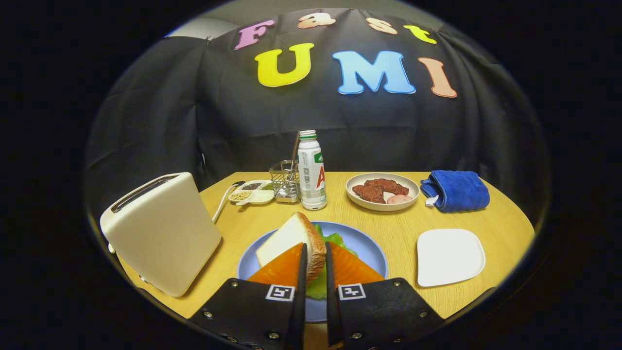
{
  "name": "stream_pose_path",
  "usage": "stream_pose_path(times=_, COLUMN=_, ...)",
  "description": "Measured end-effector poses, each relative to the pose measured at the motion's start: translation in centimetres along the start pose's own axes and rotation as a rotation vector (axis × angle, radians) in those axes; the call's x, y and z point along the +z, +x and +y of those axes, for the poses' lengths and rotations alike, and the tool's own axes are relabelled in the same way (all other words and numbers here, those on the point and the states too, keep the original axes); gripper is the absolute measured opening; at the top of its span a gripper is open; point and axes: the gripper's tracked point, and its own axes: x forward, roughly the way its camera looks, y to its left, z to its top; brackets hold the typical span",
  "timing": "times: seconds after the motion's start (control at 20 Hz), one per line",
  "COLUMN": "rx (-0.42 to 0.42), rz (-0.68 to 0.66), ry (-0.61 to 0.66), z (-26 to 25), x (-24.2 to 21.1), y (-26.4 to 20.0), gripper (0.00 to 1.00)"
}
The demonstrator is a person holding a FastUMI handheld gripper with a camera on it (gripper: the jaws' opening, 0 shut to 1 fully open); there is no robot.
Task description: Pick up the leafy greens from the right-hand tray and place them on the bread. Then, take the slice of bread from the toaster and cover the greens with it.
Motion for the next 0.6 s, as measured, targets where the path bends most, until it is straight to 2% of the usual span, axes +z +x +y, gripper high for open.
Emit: stream_pose_path(times=0.6, rx=-0.002, rz=0.030, ry=-0.009, z=-1.7, x=-1.4, y=1.4, gripper=0.18)
